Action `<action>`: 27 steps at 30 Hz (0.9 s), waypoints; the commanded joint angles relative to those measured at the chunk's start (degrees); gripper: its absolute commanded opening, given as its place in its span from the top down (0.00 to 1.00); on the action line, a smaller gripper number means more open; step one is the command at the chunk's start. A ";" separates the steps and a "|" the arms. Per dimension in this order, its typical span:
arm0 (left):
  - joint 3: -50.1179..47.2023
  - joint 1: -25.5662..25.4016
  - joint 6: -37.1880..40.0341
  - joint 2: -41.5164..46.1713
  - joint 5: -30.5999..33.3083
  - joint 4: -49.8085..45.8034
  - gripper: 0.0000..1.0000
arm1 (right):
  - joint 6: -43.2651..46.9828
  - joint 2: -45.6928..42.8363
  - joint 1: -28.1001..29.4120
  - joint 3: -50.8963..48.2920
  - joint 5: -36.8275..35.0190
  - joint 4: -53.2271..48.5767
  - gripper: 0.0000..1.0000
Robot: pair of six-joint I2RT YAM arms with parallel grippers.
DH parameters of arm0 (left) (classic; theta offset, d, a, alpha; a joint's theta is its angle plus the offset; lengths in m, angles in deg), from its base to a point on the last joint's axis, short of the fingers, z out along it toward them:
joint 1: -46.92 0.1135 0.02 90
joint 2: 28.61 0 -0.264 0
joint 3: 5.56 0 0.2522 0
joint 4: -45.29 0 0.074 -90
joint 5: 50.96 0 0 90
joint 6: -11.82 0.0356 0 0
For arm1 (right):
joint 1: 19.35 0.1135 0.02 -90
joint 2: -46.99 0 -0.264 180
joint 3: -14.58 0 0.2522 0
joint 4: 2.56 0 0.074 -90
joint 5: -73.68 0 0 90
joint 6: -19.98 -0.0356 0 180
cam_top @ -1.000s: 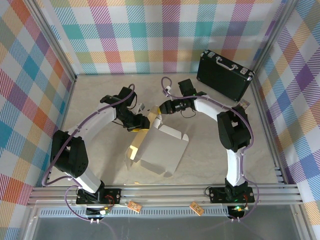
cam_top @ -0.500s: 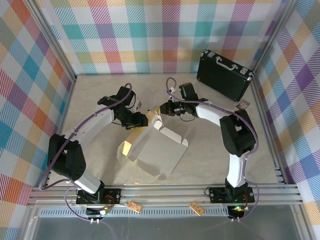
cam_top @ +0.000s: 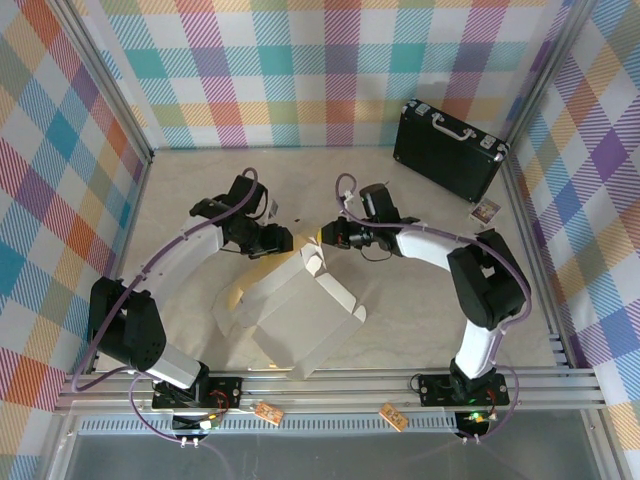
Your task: Fold the paper box
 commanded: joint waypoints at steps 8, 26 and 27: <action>-4.82 0.44 -2.71 3.50 0.95 4.96 0.51 | -5.39 -5.44 4.93 -6.94 -0.64 12.03 1.00; -4.33 0.16 5.12 5.75 -2.78 -1.20 0.39 | 19.56 0.80 -1.50 8.27 -6.23 1.77 0.98; -4.42 -0.06 5.66 5.77 -2.66 -1.70 0.39 | 20.40 1.39 -1.65 9.10 -5.82 1.07 0.99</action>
